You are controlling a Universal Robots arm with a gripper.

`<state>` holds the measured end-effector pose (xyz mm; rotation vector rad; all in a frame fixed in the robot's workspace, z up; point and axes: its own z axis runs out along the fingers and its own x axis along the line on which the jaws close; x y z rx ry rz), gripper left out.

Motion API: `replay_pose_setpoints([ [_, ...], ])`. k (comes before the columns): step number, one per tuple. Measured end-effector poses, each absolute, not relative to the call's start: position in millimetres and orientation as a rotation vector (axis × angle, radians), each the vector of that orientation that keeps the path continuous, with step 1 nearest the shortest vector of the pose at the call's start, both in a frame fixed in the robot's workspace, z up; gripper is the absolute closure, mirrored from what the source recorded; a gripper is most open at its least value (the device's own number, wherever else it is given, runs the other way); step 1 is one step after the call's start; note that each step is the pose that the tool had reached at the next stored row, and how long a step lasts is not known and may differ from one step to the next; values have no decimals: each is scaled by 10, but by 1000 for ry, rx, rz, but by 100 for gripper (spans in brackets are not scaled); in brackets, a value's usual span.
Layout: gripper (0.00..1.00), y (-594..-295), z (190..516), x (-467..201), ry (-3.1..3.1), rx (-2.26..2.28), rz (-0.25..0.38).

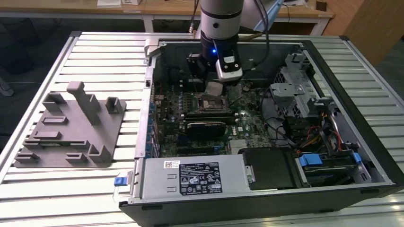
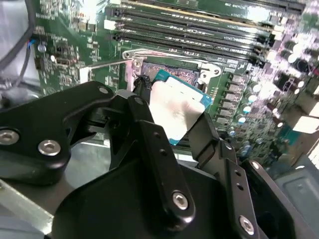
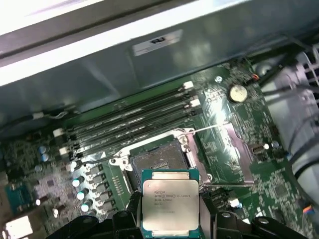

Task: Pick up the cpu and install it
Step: 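Place the cpu into insertion slot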

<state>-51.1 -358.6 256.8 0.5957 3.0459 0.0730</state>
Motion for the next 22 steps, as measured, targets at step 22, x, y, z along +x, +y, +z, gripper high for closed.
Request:
replay_pose_setpoints([
  [22, 45, -3586, 2568, -511, 2859, 1186, 60],
])
